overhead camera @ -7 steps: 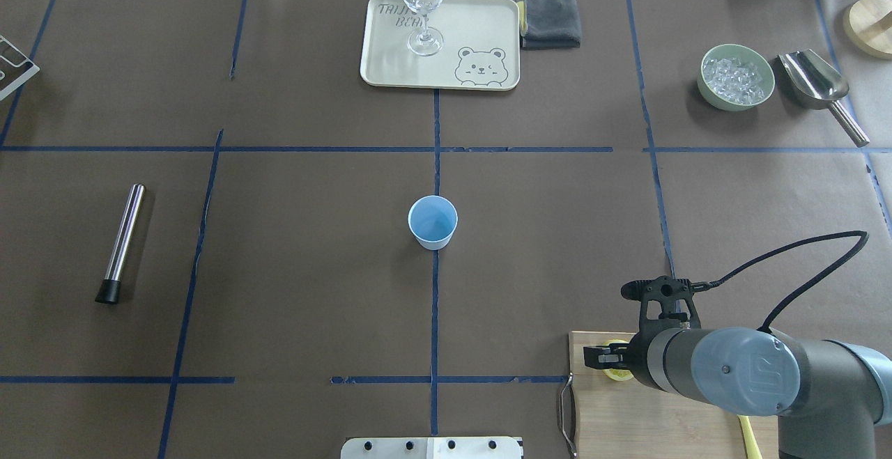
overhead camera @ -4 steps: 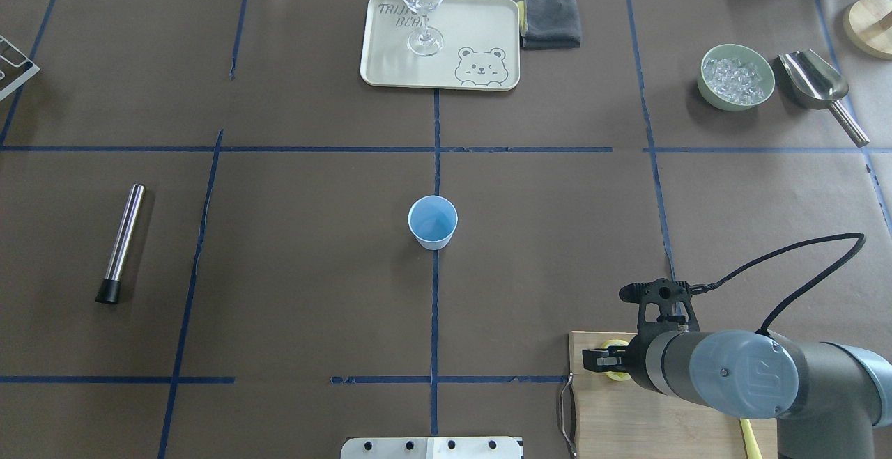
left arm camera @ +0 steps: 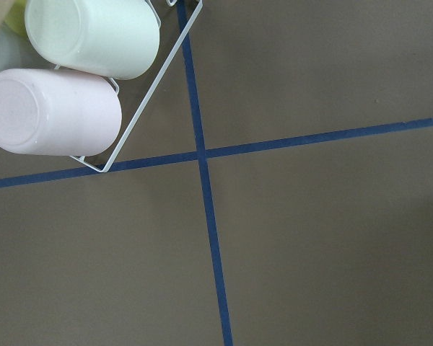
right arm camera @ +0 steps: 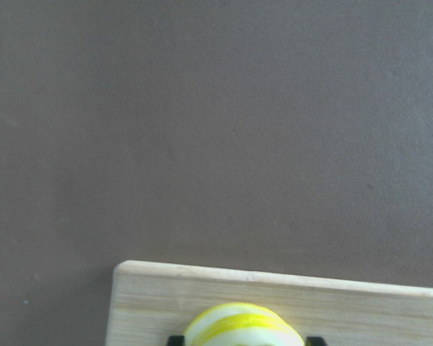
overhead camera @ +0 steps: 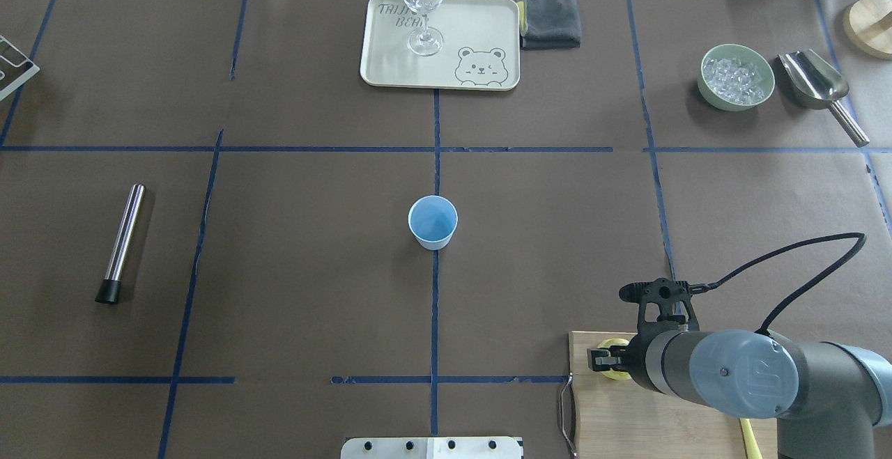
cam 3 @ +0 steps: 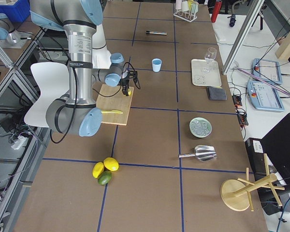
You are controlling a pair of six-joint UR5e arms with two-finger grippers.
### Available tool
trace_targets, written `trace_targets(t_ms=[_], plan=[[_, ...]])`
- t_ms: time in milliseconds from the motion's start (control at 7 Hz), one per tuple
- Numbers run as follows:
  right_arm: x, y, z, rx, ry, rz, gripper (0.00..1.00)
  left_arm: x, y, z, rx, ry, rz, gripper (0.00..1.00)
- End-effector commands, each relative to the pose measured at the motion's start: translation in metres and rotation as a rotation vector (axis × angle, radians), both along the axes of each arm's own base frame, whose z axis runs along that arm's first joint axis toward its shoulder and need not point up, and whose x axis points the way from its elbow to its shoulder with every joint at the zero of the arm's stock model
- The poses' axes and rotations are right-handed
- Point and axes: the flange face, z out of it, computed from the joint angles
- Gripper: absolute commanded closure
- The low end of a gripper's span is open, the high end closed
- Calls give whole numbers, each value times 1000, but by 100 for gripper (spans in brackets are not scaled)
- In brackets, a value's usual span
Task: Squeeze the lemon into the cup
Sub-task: 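Close the right gripper on the lemon slice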
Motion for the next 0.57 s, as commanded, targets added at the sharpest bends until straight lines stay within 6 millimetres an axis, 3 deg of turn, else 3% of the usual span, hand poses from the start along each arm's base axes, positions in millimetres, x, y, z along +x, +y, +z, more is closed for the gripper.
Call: trace_targets(t_ms=[0, 429], plan=[[4, 0, -5, 1, -10, 2, 52, 0, 0, 0, -1, 0, -1, 0], [7, -2, -8, 2, -15, 6, 52, 0, -1, -1, 3, 0, 0, 0]])
